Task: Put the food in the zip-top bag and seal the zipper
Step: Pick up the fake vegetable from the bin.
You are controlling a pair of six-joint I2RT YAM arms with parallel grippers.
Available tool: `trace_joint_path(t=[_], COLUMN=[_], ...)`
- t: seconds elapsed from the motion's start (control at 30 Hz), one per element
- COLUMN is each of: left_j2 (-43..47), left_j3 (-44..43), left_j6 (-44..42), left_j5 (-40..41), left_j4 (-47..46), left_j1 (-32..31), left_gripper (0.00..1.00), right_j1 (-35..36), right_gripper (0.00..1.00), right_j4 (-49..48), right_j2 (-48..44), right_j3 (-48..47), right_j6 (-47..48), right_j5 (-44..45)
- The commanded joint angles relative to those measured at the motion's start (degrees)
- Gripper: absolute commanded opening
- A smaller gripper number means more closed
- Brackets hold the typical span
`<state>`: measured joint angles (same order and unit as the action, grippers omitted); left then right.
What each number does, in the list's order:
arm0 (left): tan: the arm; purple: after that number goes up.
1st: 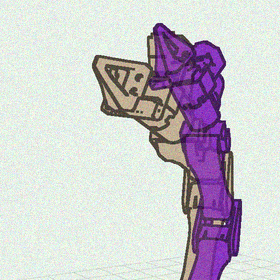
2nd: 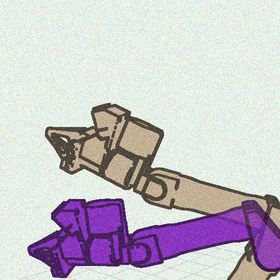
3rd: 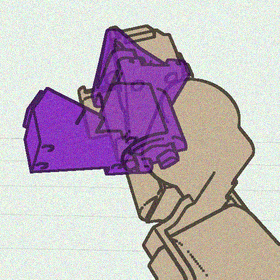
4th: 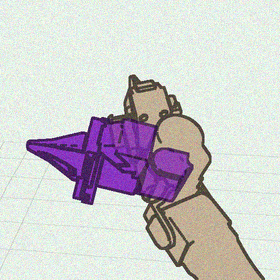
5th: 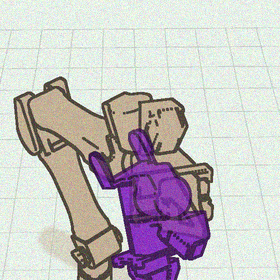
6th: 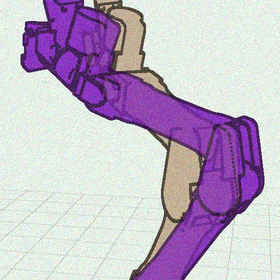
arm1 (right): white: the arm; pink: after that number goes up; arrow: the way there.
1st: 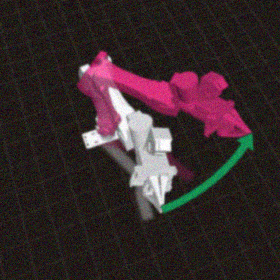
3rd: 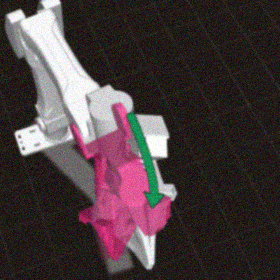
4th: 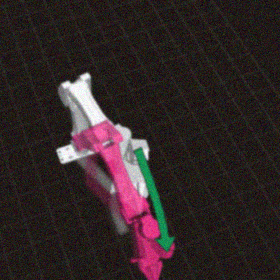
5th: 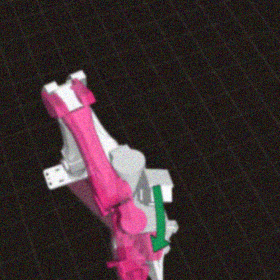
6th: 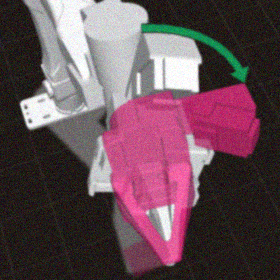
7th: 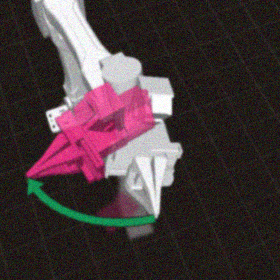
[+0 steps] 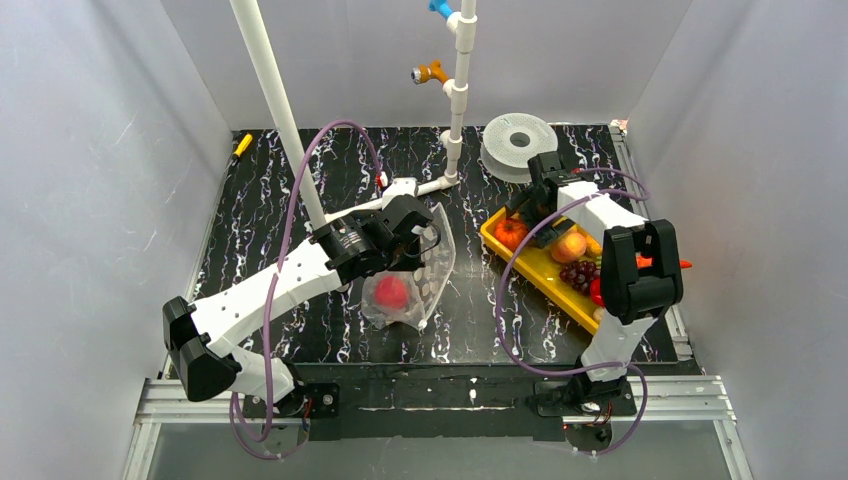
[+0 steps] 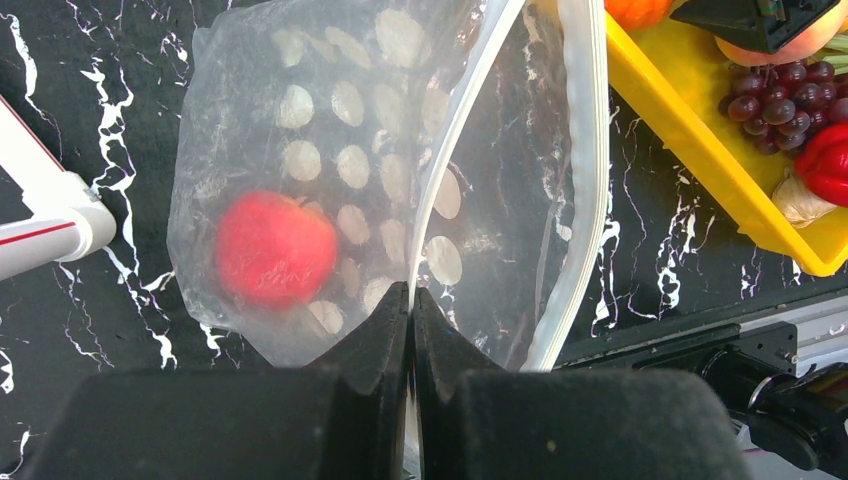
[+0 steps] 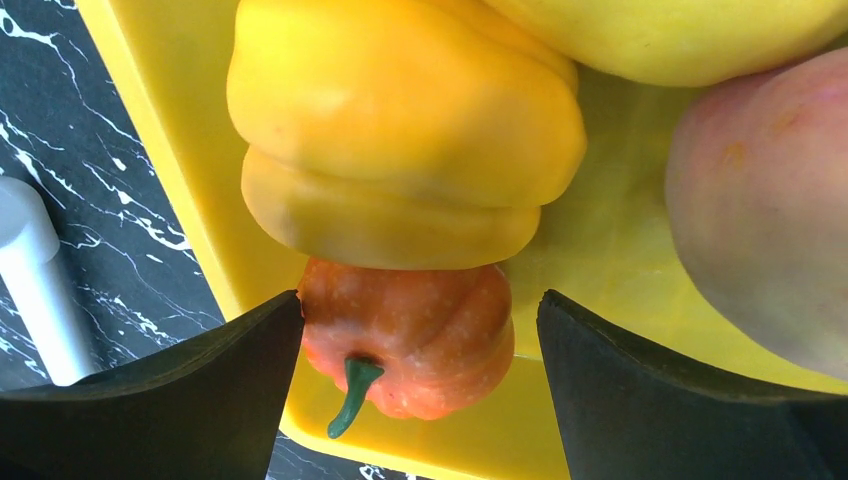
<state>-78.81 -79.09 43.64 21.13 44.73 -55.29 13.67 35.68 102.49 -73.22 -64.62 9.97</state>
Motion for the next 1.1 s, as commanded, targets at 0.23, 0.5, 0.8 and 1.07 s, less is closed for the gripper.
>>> trace_joint_path(t=[0.23,0.5,0.8,1.07], left_j2=[1.99,1.88,1.89,1.7], left_j3=[0.41,0.57,0.59,0.66], left_j6=[-0.04,-0.03,-0.11,-0.06], left_j5=[0.35,0.28,0.2,0.09], left_j4=[-0.03,0.02,0.13,-0.25], left_j1=[0.17,0.18,0.19,0.23], left_gripper=[0.0,0.0,0.0,0.0], right_j1=[1.57,1.62,1.65,5.45], right_gripper=[0.92,0.8,0.46,0.26], right_j4=[2.86,1.32,1.27,-5.46], right_j2=[3.37,-0.21,-9.67,-21.88], right_j3=[-2.76,-0.44,2.09,5.51], right_j6=[-1.61,-0.15,4.65,21.78], right_j5=[2.48,4.38,6.33,-0.33])
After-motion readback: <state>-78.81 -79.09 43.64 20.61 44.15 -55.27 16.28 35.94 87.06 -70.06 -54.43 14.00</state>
